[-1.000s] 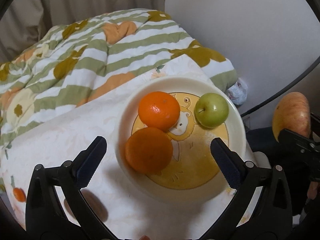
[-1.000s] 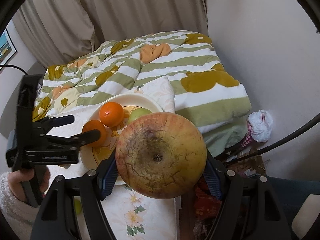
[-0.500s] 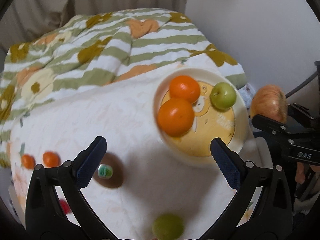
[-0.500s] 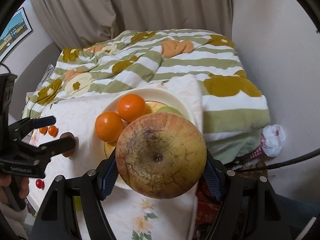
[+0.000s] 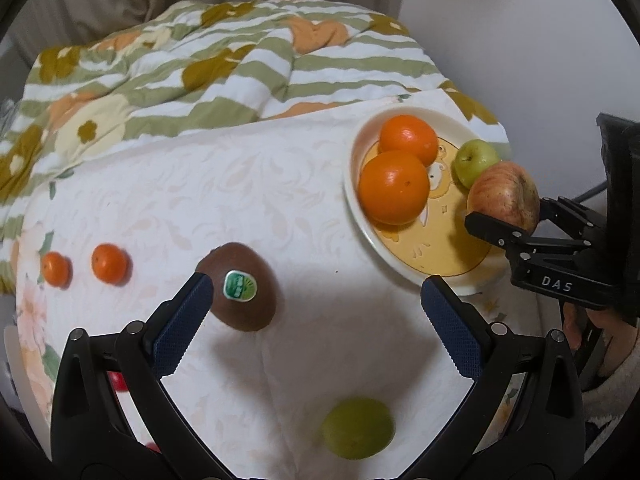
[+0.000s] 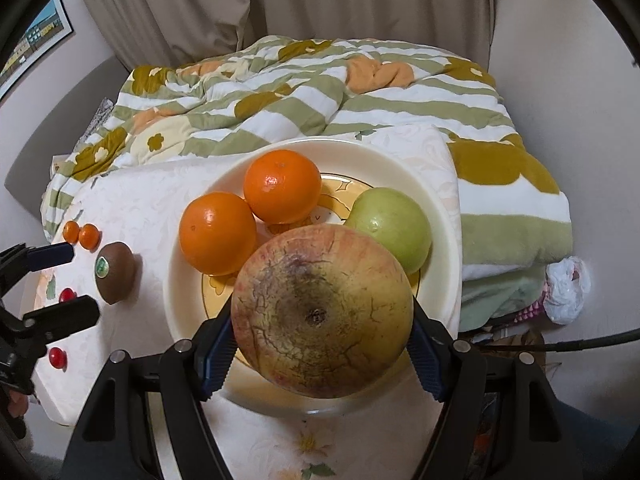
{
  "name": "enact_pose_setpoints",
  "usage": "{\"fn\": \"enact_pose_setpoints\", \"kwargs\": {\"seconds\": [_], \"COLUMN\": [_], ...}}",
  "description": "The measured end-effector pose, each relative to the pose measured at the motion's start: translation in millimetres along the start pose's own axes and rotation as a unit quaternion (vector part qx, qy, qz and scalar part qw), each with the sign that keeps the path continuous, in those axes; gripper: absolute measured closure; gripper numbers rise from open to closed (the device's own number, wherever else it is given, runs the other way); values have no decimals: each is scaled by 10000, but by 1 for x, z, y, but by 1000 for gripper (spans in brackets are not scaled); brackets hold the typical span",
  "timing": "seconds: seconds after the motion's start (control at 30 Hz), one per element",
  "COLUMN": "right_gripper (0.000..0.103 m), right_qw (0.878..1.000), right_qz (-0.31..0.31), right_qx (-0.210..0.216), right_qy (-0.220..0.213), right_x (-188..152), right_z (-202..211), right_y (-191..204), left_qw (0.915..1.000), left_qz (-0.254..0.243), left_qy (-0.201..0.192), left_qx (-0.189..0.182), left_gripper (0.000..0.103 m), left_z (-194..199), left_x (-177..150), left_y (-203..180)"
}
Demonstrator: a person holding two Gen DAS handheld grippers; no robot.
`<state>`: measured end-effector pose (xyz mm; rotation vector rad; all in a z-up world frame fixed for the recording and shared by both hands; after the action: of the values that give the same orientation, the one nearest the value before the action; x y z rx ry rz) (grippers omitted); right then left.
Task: Organize fruits
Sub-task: 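Lower the russet apple into the bowl and open the right tool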
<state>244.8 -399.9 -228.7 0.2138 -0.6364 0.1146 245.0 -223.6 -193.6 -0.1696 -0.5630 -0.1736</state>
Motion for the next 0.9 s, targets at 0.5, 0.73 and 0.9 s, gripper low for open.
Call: {"fn": "enact_pose_setpoints", "kwargs": {"seconds": [0.5,0.73,0.9], "right_gripper": [1,1,1], "right_qw": [9985,9963,9949], "right_qz": [123,167,414], "right_qx": [233,380,532], "right_qy": [-489,-747,-756], "right_x": [6,15,21], "right_z": [15,43,67], "right_y": [-2,-5,-2], "left_qw": [9986,9964,9937], "left_qz": [288,413,556], "left_qy": [-47,-407,-662], "left_qx": [443,618,705], "left_gripper": [0,0,0], "left_z": [20,51,76], "left_x": [-15,-13,-17], "left_y": [-2,-9,-12]}}
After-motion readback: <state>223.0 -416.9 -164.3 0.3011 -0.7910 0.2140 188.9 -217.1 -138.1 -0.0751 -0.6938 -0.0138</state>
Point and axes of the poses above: each gripper's, at about its wrist camera, not at the fingertips, and z roughly against the way its jaws point, y to its left, x to its top, the point moved 5 cm from there along -z, roughly the way its jaws point, and after that the axes turned 8 degrees about -y, right-handed, at the moved point
